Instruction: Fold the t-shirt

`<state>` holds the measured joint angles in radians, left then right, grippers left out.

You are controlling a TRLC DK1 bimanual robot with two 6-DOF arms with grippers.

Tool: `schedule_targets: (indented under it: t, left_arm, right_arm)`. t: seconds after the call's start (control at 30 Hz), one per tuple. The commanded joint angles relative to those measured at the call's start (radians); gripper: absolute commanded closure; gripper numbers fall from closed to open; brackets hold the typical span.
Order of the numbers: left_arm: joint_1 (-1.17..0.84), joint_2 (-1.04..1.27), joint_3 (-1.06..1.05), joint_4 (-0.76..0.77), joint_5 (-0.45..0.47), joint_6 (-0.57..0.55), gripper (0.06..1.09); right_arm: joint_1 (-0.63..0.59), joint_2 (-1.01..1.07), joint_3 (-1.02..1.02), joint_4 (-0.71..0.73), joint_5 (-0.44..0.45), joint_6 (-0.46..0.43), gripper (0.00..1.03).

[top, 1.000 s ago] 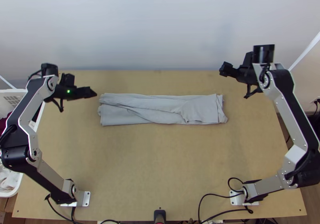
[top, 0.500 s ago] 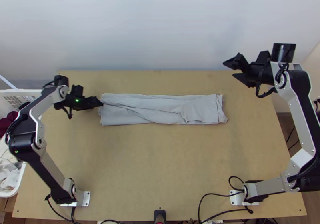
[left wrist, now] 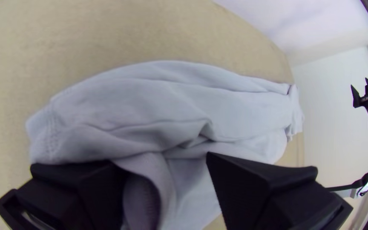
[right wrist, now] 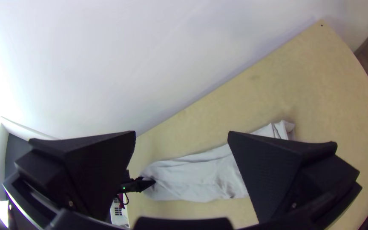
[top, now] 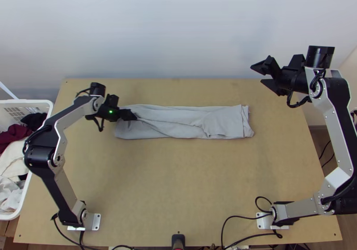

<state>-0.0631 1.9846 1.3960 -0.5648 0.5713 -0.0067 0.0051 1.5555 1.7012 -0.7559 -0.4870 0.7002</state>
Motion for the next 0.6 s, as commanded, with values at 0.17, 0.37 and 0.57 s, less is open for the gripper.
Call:
schedule_targets:
  t: [0.17, 0.37, 0.57]
  left_arm:
    - [0.121, 0.01, -0.055, 0.014, 0.004, -0.041, 1.0]
    - [0.37, -0.03, -0.046, -0.09, 0.006, 0.117, 1.0]
    - [0.494, -0.118, 0.037, -0.274, 0.007, 0.221, 1.0]
  right_arm:
    - [-0.016, -0.032, 0.005, 0.003, -0.005, 0.016, 0.05]
    - [-0.02, -0.032, -0.011, 0.004, -0.005, 0.01, 0.05]
    - [-0.019, -0.032, -0.031, 0.024, -0.005, 0.009, 0.05]
